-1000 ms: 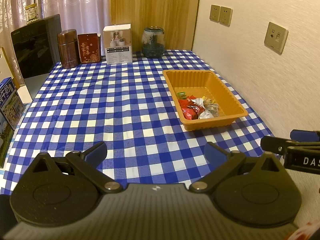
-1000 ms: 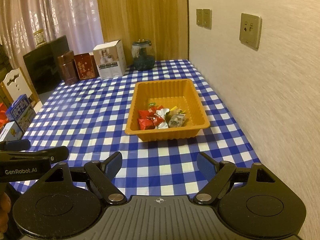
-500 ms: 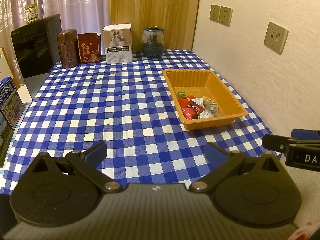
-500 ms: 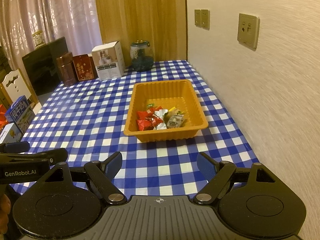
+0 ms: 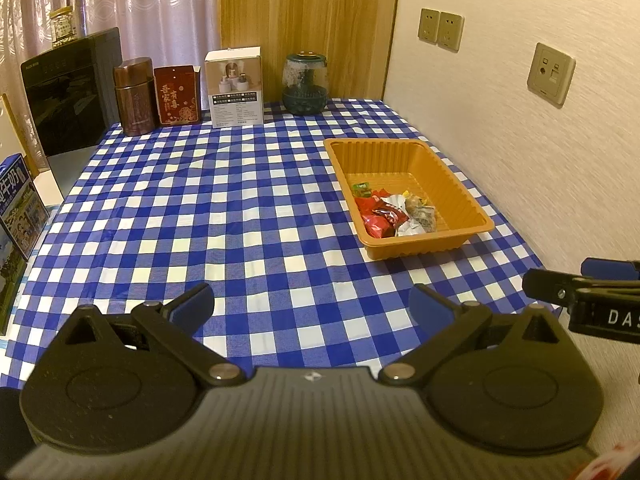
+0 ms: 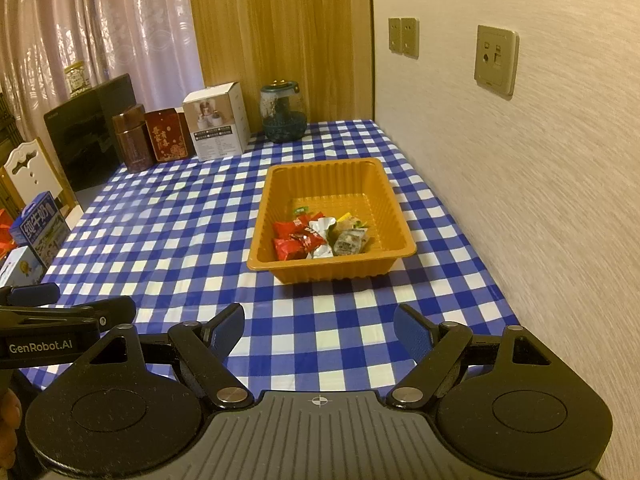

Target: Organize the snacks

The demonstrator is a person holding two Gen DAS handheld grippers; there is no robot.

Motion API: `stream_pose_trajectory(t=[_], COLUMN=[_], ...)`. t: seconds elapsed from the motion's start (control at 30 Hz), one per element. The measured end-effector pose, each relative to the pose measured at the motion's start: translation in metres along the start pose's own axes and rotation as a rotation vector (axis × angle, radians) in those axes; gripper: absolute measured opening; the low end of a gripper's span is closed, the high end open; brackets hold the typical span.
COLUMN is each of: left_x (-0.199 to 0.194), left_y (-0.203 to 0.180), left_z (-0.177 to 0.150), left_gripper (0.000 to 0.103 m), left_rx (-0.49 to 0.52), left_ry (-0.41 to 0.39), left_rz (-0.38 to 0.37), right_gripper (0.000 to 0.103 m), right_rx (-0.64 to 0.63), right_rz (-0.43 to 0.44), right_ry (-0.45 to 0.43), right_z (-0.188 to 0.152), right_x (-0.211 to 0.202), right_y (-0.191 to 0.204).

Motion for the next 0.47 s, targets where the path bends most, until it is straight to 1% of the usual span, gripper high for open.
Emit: stream_pose_trajectory(t=[0.23, 0.47], left_x=[0.0001, -0.0020], left_y=[0.0004, -0.0026], left_z=[0.0002, -0.0011], left_gripper=[0.103, 0.103], left_rx=[-0.003, -0.010], left_ry=[-0.001, -0.019], left_rz=[-0.003, -0.012], right_gripper=[0.081, 0.082], right_rx=[0.000, 0.001], right_rz=[0.001, 0.000], right_ry=[0.000, 0.000], right_z=[0.0003, 0.0004], right_x=[0.0004, 0.0005], right_y=[-0.0007, -0.0011])
Point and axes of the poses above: each gripper's, at about its wrist camera, not at the fingertips, and x roughly the way its jaws point, y to its left, z to its top, the point moved 6 cm from there along x, roughly the way its jaws point, and after that the axes turned 12 degrees about x, right-handed, at the moved point
